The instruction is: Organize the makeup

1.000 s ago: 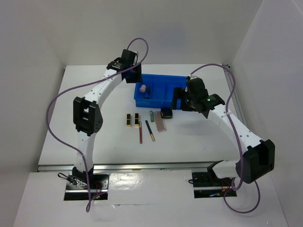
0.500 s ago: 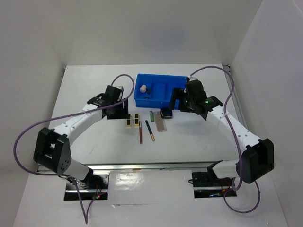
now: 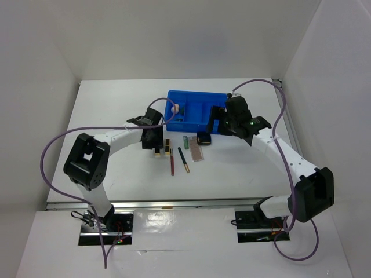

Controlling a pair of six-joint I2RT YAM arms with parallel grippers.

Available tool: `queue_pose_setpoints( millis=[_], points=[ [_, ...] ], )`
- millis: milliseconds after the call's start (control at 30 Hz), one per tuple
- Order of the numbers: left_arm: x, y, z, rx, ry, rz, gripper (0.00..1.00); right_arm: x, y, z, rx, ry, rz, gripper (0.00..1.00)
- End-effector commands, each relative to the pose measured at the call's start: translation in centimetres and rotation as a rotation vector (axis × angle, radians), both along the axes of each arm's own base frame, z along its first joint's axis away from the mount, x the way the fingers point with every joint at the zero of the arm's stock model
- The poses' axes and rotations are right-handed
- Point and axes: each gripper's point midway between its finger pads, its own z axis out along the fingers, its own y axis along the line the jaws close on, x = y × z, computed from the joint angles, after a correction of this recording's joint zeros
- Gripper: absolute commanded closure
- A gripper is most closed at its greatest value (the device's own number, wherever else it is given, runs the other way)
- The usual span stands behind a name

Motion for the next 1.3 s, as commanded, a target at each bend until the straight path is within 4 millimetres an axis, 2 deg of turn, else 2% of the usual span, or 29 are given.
queue_pose_setpoints(
  millis=[0, 33, 133, 167, 200, 233, 300, 333, 400, 433, 533, 567, 633, 733, 767, 800, 833, 867, 900, 933, 967, 1000, 1033, 1067, 1100, 1133, 1167, 1233, 1267],
  points=[
    [2.4, -0.2, 0.3, 0.01, -0.049, 0.049, 0.42, -0.1, -0.1, 2.7, 0.023, -0.078, -0.011, 0.0],
    [2.3, -0.2, -0.1, 0.01, -0.038, 0.058, 0.43, 0.0, -0.2, 2.7, 0.018, -0.08, -0.017, 0.0],
    [2.2, -0.2, -0.8, 0.017, -0.016, 0.066, 0.58, -0.2, -0.5, 2.9, 0.012, -0.083, -0.025, 0.0],
    [2.3, -0.1, -0.6, 0.028, -0.019, 0.071, 0.7, -0.1, -0.6, 2.9, 0.007, -0.086, -0.031, 0.0],
    [2.2, 0.0, -0.2, 0.026, -0.022, 0.071, 0.74, -0.1, -0.6, 2.9, 0.007, -0.086, -0.031, 0.0],
    [1.9, 0.9, 0.0, 0.062, -0.022, 0.097, 0.8, -0.1, -0.6, 2.9, 0.007, -0.086, -0.031, 0.0],
    [1.8, 1.7, 1.2, 0.097, -0.033, 0.114, 0.87, -0.2, -0.9, 2.7, -0.003, -0.08, -0.038, 0.0],
    [2.0, 1.9, 2.9, 0.096, -0.068, 0.111, 0.94, -0.2, -0.9, 2.7, -0.003, -0.08, -0.038, 0.0],
    [1.7, 2.4, 5.1, 0.118, -0.085, 0.083, 0.99, -0.2, -0.9, 2.7, -0.003, -0.08, -0.038, 0.0],
    [1.7, 2.5, 7.2, 0.106, -0.125, 0.07, 0.99, -0.2, -0.9, 2.7, -0.003, -0.08, -0.038, 0.0],
    [1.8, 0.9, 11.4, 0.023, -0.193, -0.038, 1.0, 0.0, -0.8, 2.9, 0.001, -0.088, -0.038, 0.0],
    [1.6, -0.2, 12.7, -0.032, -0.207, -0.096, 1.0, 0.2, -0.7, 3.1, 0.006, -0.098, -0.039, 0.0],
    [2.9, -2.3, 16.1, -0.133, -0.298, -0.144, 1.0, 0.2, -0.7, 3.1, 0.006, -0.098, -0.039, 0.0],
    [5.0, -5.7, 18.3, -0.252, -0.325, -0.221, 1.0, 0.3, -0.6, 3.5, 0.01, -0.106, -0.039, 0.0],
    [6.6, -7.7, 18.9, -0.285, -0.336, -0.254, 1.0, 0.1, -0.7, 3.3, 0.006, -0.098, -0.039, 0.0],
    [7.2, -8.0, 20.6, -0.3, -0.376, -0.257, 1.0, 0.0, -0.8, 3.7, 0.012, -0.109, -0.039, 0.0],
    [8.5, -9.2, 18.9, -0.3, -0.347, -0.254, 1.0, -0.3, -1.1, 4.2, 0.01, -0.118, -0.046, 0.0],
    [9.3, -10.0, 18.9, -0.315, -0.347, -0.266, 1.0, -0.6, -1.2, 4.5, 0.011, -0.121, -0.046, 0.0],
    [10.7, -11.2, 21.0, -0.358, -0.392, -0.28, 1.0, -0.8, -1.5, 4.8, 0.014, -0.126, -0.06, 0.0],
    [11.6, -11.9, 21.0, -0.37, -0.4, -0.288, 1.0, -1.5, -1.8, 4.3, 0.016, -0.105, -0.07, 0.0],
    [13.0, -12.6, 18.4, -0.362, -0.357, -0.278, 1.0, -2.1, -2.3, 5.1, 0.027, -0.124, -0.083, 0.0],
    [13.8, -13.6, 18.2, -0.387, -0.36, -0.297, 1.0, -2.7, -2.4, 5.2, 0.044, -0.121, -0.097, 0.0],
    [15.1, -14.4, 20.1, -0.409, -0.402, -0.309, 1.0, -3.2, -3.1, 4.9, 0.036, -0.118, -0.12, 0.0],
    [15.8, -14.9, 19.5, -0.414, -0.393, -0.315, 1.0, -4.2, -3.7, 5.4, 0.043, -0.125, -0.134, 0.0],
    [16.9, -15.5, 16.8, -0.406, -0.35, -0.303, 1.0, -4.7, -3.9, 5.5, 0.05, -0.125, -0.14, 0.0],
    [17.4, -16.4, 17.9, -0.417, -0.378, -0.315, 1.0, -5.5, -4.4, 5.0, 0.04, -0.106, -0.153, 0.0],
    [17.9, -16.5, 17.1, -0.408, -0.372, -0.309, 1.0, -6.0, -5.0, 5.8, 0.053, -0.127, -0.178, 0.0],
    [18.7, -16.7, 15.5, -0.404, -0.368, -0.292, 1.0, -6.8, -5.6, 5.6, 0.06, -0.115, -0.213, 0.0],
    [19.0, -16.7, 15.7, -0.406, -0.382, -0.279, 1.0, -7.5, -6.2, 5.4, 0.056, -0.107, -0.226, 0.0]
  ],
)
